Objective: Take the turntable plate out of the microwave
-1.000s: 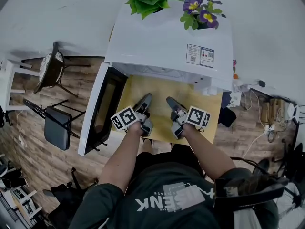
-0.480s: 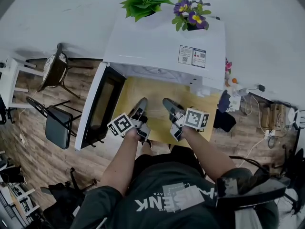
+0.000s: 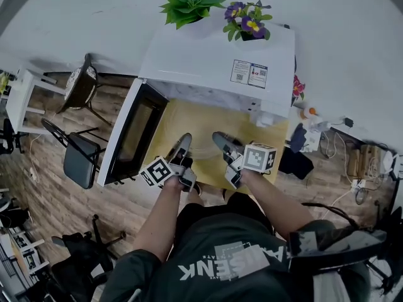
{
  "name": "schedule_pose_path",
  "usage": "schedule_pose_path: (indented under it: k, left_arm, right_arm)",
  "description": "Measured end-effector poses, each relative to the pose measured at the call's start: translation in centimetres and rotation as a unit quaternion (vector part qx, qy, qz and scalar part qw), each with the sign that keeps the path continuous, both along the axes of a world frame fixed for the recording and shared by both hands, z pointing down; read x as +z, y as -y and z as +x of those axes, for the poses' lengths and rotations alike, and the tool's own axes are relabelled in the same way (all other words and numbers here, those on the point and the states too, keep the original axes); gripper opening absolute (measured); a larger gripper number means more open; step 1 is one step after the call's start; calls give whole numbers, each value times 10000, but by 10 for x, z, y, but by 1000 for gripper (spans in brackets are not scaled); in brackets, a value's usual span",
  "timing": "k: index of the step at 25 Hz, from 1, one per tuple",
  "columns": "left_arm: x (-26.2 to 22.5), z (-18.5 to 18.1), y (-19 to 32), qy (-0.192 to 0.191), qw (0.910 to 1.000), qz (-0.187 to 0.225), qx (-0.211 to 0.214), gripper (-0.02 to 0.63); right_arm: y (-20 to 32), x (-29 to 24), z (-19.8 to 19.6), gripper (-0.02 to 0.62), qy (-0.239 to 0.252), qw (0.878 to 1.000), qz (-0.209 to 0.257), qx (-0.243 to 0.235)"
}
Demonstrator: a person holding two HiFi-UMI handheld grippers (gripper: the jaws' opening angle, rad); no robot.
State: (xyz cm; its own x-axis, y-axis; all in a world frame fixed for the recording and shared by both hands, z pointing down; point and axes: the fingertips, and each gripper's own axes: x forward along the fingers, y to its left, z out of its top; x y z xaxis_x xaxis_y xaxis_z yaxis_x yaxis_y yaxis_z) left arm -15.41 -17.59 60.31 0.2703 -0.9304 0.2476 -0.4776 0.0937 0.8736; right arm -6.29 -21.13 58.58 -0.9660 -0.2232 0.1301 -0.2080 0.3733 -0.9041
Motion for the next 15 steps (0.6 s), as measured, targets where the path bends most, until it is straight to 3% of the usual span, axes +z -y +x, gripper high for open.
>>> schedule_pose_path:
  k: [2,8,10,15]
  left_arm:
    - [-7,7,-5,-178,9998,126,-17,95]
    - [-24,9,-34,41,9998,115,126,95]
    - [-32,13,-39,-124,9993,266,233,95]
    - [-54,14,-64,-108,9982,374,457,95]
  right_arm:
    - [-6,-6,1,91,43,10000,-5,-73]
    - [-30,-23,6,91,60,9998,89,-138]
    - [-39,-29,6,91,63,9999,116,-59]
    - [-68,-50,10,91,52,9997,134,204]
